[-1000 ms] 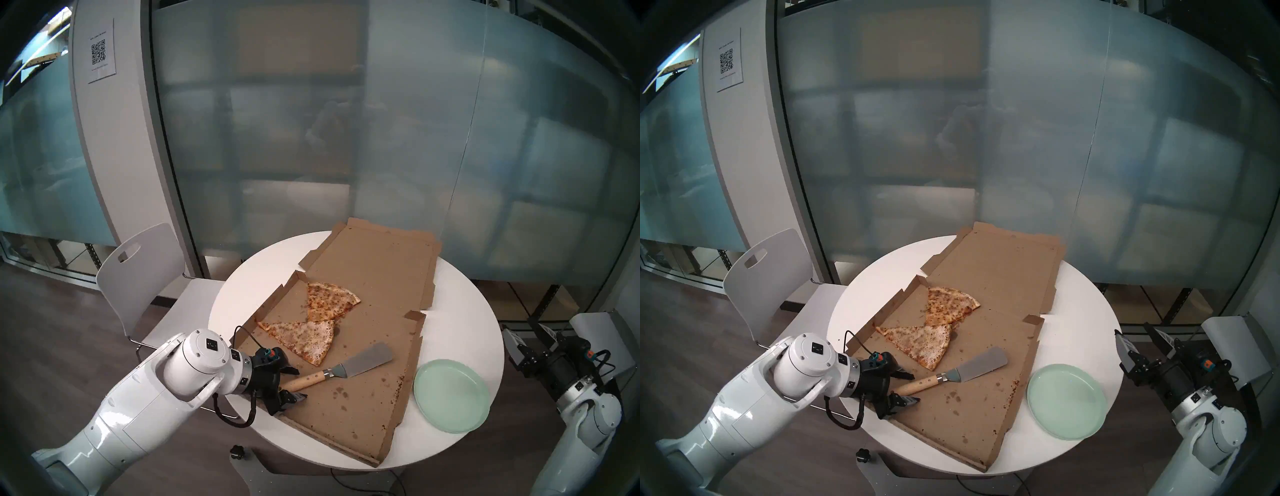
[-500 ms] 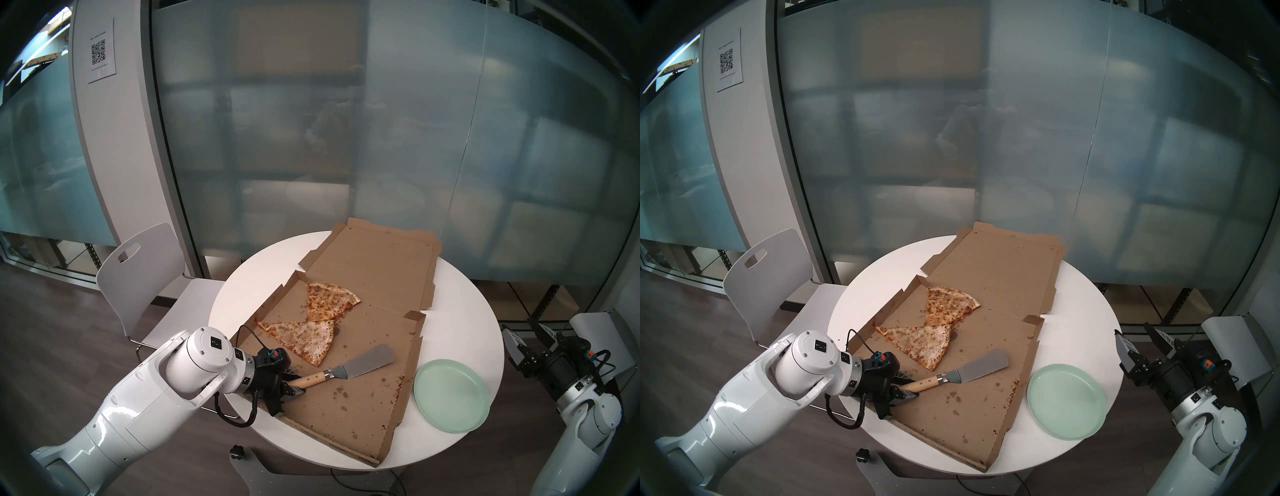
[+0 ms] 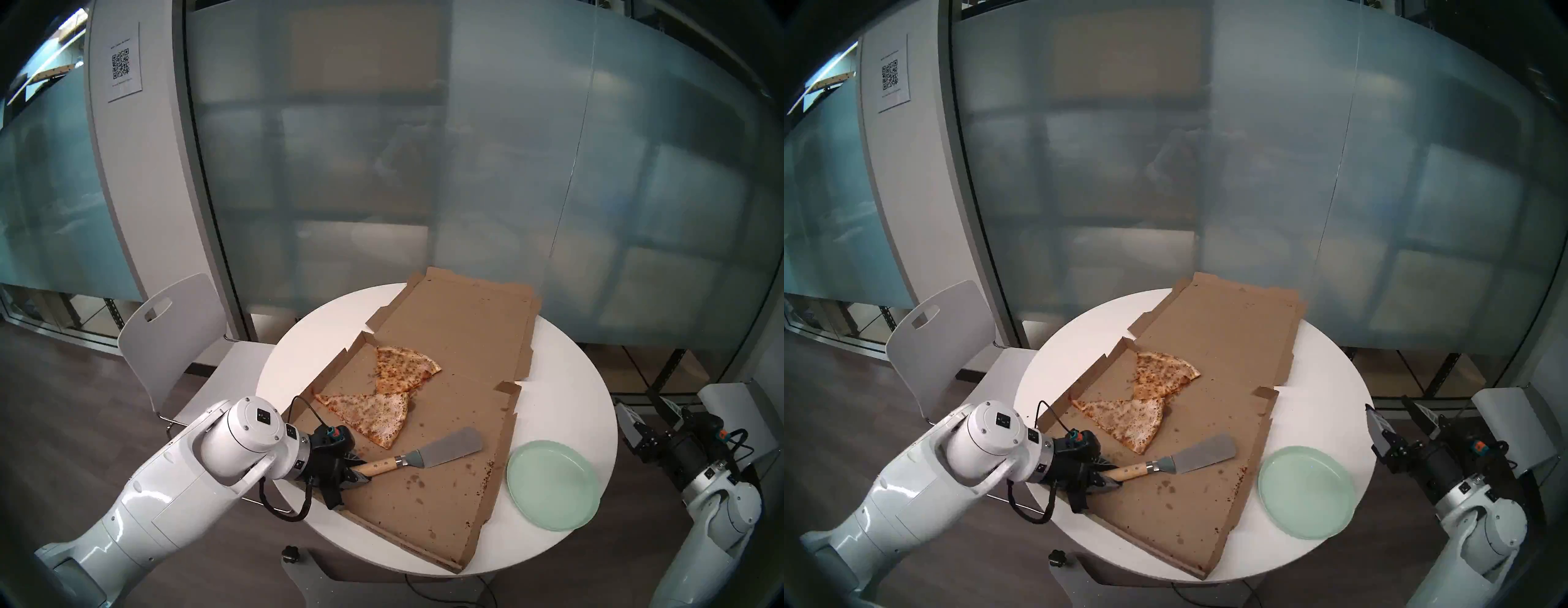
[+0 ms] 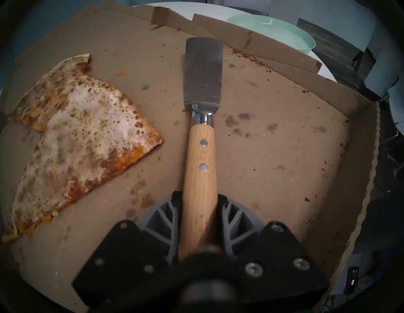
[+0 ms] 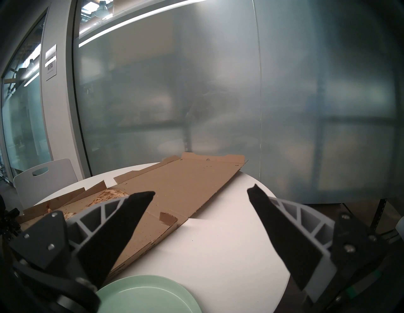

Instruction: Put pizza slice onto the plate

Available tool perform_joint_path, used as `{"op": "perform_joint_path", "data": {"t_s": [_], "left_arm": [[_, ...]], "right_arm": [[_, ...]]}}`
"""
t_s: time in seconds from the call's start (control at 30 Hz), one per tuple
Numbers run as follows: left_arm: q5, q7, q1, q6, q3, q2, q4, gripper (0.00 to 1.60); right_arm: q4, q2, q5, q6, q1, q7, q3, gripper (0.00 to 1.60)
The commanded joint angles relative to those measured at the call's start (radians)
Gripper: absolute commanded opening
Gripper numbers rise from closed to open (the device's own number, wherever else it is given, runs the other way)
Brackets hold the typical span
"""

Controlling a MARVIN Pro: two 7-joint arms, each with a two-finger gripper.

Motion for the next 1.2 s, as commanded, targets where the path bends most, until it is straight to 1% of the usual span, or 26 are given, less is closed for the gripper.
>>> {"op": "perform_joint_path", "data": {"t_s": [0.0,0.13,0.3,0.37,0.4,0.43,0.57,0.6,0.63,0.7,0.8,0.87,0.97,1.1,1.13,1.17], "left_arm": [[-0.02,-0.01,0.013,-0.003,-0.021,0.012,-0.06,0.0],[-0.023,-0.016,0.017,0.001,-0.027,0.02,-0.078,0.0],[-0.032,-0.035,0.025,0.005,-0.044,0.044,-0.102,0.0],[-0.044,-0.053,0.035,0.002,-0.066,0.069,-0.117,0.0],[-0.044,-0.053,0.035,0.002,-0.066,0.069,-0.117,0.0],[-0.053,-0.064,0.042,0.004,-0.086,0.087,-0.133,0.0],[-0.08,-0.084,0.065,0.0,-0.138,0.12,-0.159,0.0],[-0.08,-0.084,0.065,0.0,-0.138,0.12,-0.159,0.0],[-0.085,-0.087,0.072,-0.001,-0.152,0.128,-0.166,0.0],[-0.098,-0.096,0.094,-0.005,-0.185,0.151,-0.183,0.0],[-0.13,-0.11,0.152,-0.017,-0.249,0.189,-0.204,0.0],[-0.148,-0.113,0.195,-0.027,-0.293,0.209,-0.205,0.0],[-0.171,-0.132,0.227,-0.03,-0.326,0.253,-0.191,0.0],[-0.195,-0.152,0.279,-0.049,-0.386,0.287,-0.178,0.0],[-0.201,-0.154,0.302,-0.057,-0.41,0.291,-0.18,0.0],[-0.203,-0.161,0.305,-0.059,-0.417,0.3,-0.173,0.0]], "right_arm": [[-0.016,-0.001,0.007,0.0,0.003,0.002,0.002,1.6],[-0.016,-0.001,0.007,0.0,0.003,0.002,0.002,1.6],[-0.016,-0.001,0.007,0.0,0.003,0.002,0.002,1.6],[-0.016,-0.001,0.007,0.0,0.003,0.002,0.002,1.6],[-0.016,-0.001,0.007,0.0,0.003,0.002,0.002,1.6],[-0.016,-0.001,0.007,0.0,0.003,0.002,0.002,1.6],[-0.015,-0.001,0.007,0.0,0.003,0.002,0.002,1.6],[-0.015,-0.001,0.007,0.0,0.003,0.002,0.002,1.6],[-0.015,-0.001,0.007,0.0,0.003,0.002,0.002,1.6],[-0.015,-0.001,0.006,-0.001,0.003,0.002,0.002,1.6],[-0.015,-0.001,0.006,-0.001,0.003,0.002,0.002,1.6],[-0.015,-0.001,0.006,-0.001,0.003,0.002,0.002,1.6],[-0.014,0.0,0.006,-0.001,0.003,0.002,0.001,1.6],[-0.014,0.0,0.006,-0.001,0.003,0.002,0.001,1.6],[-0.014,0.0,0.006,-0.001,0.003,0.002,0.001,1.6],[-0.014,0.0,0.006,-0.001,0.003,0.002,0.001,1.6]]}}
